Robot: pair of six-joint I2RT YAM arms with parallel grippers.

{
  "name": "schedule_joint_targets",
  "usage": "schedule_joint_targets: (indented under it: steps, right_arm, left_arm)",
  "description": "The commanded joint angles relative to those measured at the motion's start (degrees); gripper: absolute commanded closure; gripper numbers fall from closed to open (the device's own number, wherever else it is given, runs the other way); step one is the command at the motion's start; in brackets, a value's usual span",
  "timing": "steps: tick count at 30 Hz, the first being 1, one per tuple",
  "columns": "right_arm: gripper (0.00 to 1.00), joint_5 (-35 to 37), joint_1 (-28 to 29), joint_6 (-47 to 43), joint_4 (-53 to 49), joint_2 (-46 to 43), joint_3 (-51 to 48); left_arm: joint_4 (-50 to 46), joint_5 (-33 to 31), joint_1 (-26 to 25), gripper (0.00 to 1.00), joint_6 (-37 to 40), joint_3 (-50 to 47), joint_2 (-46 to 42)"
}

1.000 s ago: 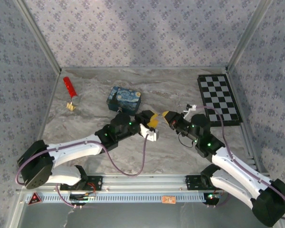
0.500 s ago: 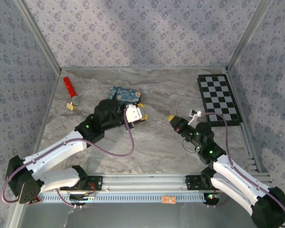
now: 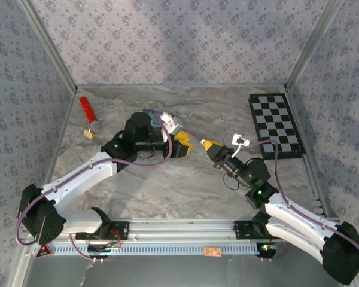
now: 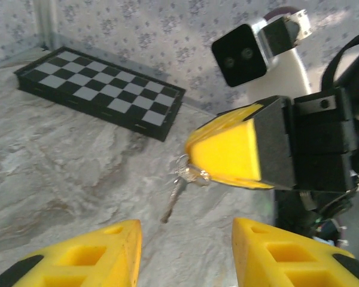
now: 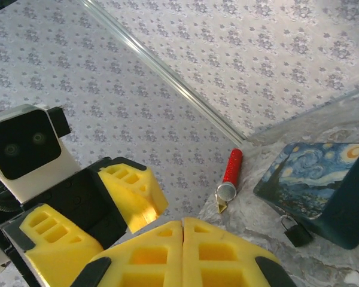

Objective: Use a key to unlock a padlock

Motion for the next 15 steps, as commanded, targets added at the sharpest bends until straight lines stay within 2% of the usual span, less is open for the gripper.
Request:
schedule_joint_targets:
  steps: [1, 10, 15]
  right_arm:
    - [1.0, -0.5, 1.2, -3.4, 6.0, 0.6, 0.6]
    - [1.0, -0.8, 2.7, -5.1, 7.7, 1.0, 1.6]
    - [1.0, -0.9, 3.2, -5.5, 8.0, 1.4, 1.8]
  left_arm:
    - [2.8, 5.5, 0.0, 0.56, -4.2, 1.3, 0.6]
    - [3.8, 8.3, 1.4, 0.56, -7.6, 2.2, 2.4]
    - [2.3, 9.9, 1.4, 0.58, -7.5, 3.7, 3.3]
